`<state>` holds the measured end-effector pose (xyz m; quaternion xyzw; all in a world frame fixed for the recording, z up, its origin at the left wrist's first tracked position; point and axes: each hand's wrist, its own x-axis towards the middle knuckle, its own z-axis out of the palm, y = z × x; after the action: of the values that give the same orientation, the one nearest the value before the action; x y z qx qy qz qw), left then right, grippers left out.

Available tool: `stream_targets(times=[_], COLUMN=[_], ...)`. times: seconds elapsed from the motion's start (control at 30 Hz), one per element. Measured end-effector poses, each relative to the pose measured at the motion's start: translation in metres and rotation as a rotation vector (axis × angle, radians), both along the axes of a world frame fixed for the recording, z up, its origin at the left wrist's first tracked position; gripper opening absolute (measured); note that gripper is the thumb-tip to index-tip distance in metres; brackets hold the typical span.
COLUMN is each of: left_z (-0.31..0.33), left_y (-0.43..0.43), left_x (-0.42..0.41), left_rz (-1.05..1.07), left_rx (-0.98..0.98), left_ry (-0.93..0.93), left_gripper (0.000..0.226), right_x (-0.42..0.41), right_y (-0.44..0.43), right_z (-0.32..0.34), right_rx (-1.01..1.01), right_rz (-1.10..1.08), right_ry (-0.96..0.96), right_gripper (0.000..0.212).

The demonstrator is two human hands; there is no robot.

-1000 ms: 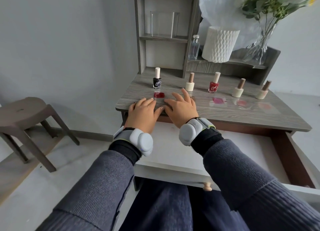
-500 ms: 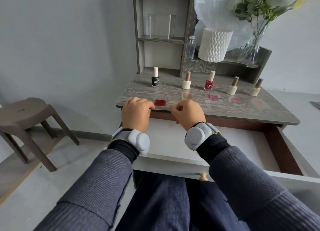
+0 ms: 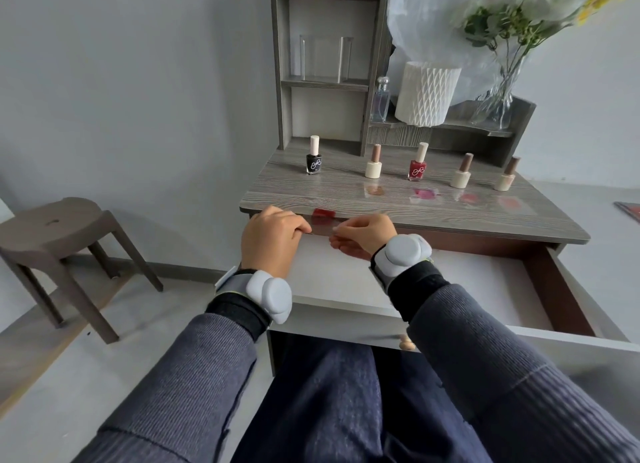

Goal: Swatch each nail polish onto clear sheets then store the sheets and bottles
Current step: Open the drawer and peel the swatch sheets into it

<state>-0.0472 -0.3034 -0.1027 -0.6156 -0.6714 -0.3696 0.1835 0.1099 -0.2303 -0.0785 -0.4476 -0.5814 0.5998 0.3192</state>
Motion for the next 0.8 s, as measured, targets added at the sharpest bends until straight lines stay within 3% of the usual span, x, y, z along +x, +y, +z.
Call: stream_targets(times=[0.17, 0.23, 0.37, 0.47, 0.57, 0.67, 0.8], left_z=[-0.011, -0.014, -0.016, -0.008, -0.004, -0.007, -0.014], left_y=[-0.004, -0.001, 0.009, 0.010, 0.012, 0.023, 0.039], left_x=[0.008, 0.006, 0.001, 0.004, 0.005, 0.000, -0.007], left_rz=[-0.065, 0.036, 0.185, 0.112, 0.024, 0.025, 0.055], left_rx=[-0.067, -0.125, -0.432, -0.643, -0.755, -0.824, -0.864], left_ry=[-0.435, -0.632, -0.916, -1.146, -1.178, -1.081, -0.992], left_gripper=[0.034, 0.035, 0.016, 0.039, 0.035, 0.025, 0.028], right_x=[0.001, 0.001, 0.001, 0.001, 0.000, 0.000, -0.002], right_y=[-0.006, -0.006, -0.006, -0.006, 0.000, 0.009, 0.019], right_z=[-0.012, -0.016, -0.025, -0.031, -0.031, -0.032, -0.036], right_rx=[-0.066, -0.088, -0.095, -0.101, -0.110, -0.128, -0.174], right_rz=[0.014, 0.024, 0.043, 0.050, 0.056, 0.050, 0.046], right_ry=[0.033, 0.027, -0.029, -0.069, -0.089, -0.118, -0.152], right_gripper=[0.015, 0.015, 0.012, 0.012, 0.014, 0.014, 0.013])
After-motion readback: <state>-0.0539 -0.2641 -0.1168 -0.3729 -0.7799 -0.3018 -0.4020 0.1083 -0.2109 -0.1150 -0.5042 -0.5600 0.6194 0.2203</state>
